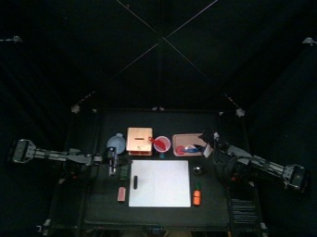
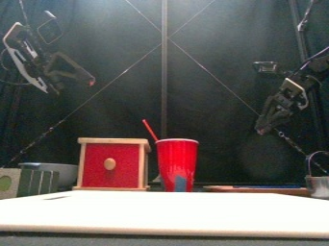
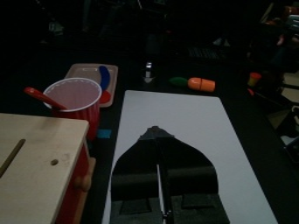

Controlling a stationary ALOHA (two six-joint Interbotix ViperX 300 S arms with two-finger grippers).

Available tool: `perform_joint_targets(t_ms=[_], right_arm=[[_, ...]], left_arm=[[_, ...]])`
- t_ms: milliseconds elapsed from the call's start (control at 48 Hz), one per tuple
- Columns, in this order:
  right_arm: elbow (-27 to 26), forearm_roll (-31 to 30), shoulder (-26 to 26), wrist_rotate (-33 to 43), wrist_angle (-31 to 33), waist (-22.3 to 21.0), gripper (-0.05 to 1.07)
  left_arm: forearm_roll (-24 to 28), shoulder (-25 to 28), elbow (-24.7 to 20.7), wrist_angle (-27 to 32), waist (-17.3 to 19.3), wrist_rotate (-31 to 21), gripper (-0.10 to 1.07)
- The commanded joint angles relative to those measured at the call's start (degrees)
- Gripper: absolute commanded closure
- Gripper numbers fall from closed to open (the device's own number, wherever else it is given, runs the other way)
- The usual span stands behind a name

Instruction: Place salmon sushi into bowl

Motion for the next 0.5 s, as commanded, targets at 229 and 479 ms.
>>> perform_joint_targets(t_ms=[229, 479], right_arm=[[-2.20, 6.06, 0.09, -0.35, 1.67, 6.24, 0.11], [-3.87, 6.50, 1.58, -0.26, -6.06, 13.80, 0.11]], left_arm=[[-0.18, 0.09, -0.97, -0.62, 0.35, 0.00, 0.86], [-2.11, 0.09, -0.79, -0.62, 0.53, -0.18, 0.86]])
